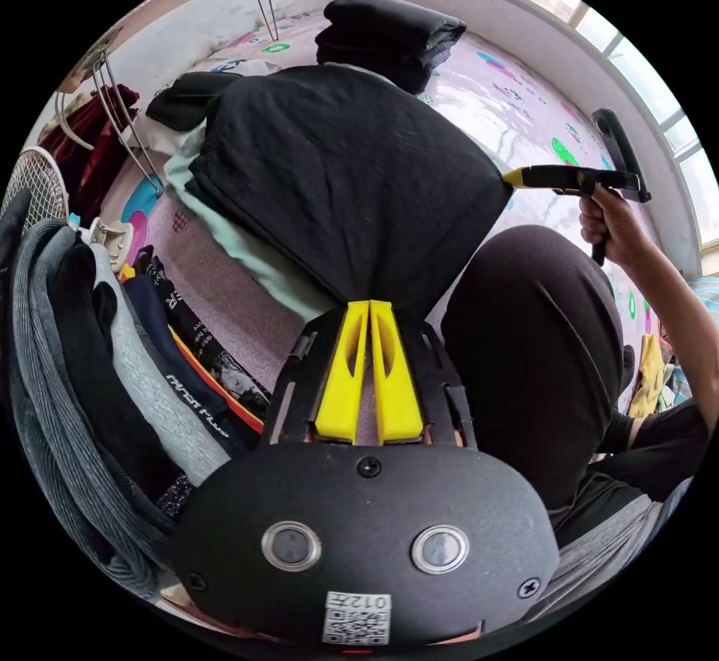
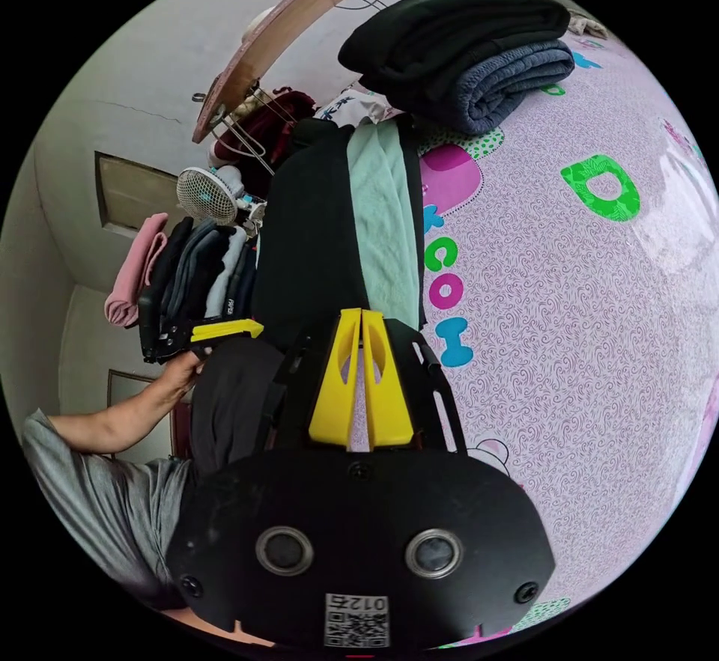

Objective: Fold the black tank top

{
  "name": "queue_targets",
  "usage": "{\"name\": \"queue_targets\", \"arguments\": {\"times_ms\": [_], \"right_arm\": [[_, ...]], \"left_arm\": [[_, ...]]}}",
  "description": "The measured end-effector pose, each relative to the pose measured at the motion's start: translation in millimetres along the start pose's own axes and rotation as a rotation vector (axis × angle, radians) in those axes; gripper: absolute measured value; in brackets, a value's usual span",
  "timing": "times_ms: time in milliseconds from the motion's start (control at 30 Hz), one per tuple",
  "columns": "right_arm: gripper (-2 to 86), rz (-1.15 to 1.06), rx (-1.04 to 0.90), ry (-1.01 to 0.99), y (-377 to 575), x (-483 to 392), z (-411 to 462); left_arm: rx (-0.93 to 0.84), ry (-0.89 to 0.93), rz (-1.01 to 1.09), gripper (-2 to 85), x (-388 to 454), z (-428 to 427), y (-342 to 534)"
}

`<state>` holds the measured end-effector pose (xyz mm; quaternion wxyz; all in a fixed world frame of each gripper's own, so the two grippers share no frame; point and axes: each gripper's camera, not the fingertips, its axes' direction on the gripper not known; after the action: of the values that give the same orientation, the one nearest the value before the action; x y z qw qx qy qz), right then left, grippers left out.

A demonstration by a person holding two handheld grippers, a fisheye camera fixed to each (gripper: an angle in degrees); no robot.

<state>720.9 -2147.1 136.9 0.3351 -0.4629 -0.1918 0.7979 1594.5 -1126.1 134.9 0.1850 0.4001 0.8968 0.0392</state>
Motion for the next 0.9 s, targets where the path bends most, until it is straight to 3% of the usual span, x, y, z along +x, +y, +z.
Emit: {"name": "queue_targets", "arguments": {"times_ms": [100, 267, 500, 667, 767, 900], "right_arm": [[-0.8, 0.008, 0.006, -0.031, 6.0, -16.6, 5.7], [-0.8, -0.015, 0.020, 0.021, 6.1, -75.3, 18.9], [-0.8, -0.033, 0.078, 0.005, 11.2, -167.4, 45.8], [-0.8, -0.039, 0.117, -0.009, 21.2, -245.5, 63.7], [-0.8, -0.035, 0.115, -0.007, 26.9, -287.8, 76.8], [-0.8, -0.007, 0.110, -0.001, 31.4, -337.6, 87.7]], "left_arm": [[0.007, -0.054, 0.023, 0.9, 15.2, -7.7, -2.7], [0.179, -0.136, 0.032, 0.9, 35.6, -35.2, -37.8], [0.314, -0.270, -0.256, 1.0, 5.3, -20.9, -142.6], [0.230, -0.295, -0.423, 0.8, -31.0, 30.5, -189.1], [0.107, -0.209, -0.424, 0.8, -45.8, 76.3, -209.9], [0.116, -0.154, -0.428, 0.8, -39.7, 98.6, -211.9]]}}
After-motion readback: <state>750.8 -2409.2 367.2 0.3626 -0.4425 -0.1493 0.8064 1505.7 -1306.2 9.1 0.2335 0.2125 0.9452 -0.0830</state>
